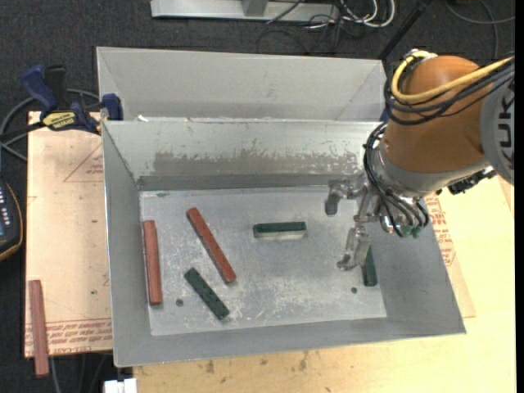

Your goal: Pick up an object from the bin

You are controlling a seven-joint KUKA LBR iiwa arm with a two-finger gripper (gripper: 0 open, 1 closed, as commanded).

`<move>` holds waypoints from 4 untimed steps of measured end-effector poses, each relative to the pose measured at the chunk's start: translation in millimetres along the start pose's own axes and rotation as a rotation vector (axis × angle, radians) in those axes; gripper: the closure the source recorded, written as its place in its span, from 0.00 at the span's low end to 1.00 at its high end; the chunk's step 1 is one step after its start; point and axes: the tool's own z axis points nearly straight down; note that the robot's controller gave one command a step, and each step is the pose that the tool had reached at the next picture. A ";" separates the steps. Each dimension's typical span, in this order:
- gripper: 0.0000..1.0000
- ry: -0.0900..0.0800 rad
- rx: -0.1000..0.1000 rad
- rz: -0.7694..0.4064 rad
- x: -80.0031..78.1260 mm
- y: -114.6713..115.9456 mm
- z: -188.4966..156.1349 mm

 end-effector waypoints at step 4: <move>1.00 -0.010 0.000 0.148 -125.1 29.6 166.2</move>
Offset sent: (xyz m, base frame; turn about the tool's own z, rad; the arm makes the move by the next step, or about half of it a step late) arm 0.0552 0.0100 -0.1157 0.0414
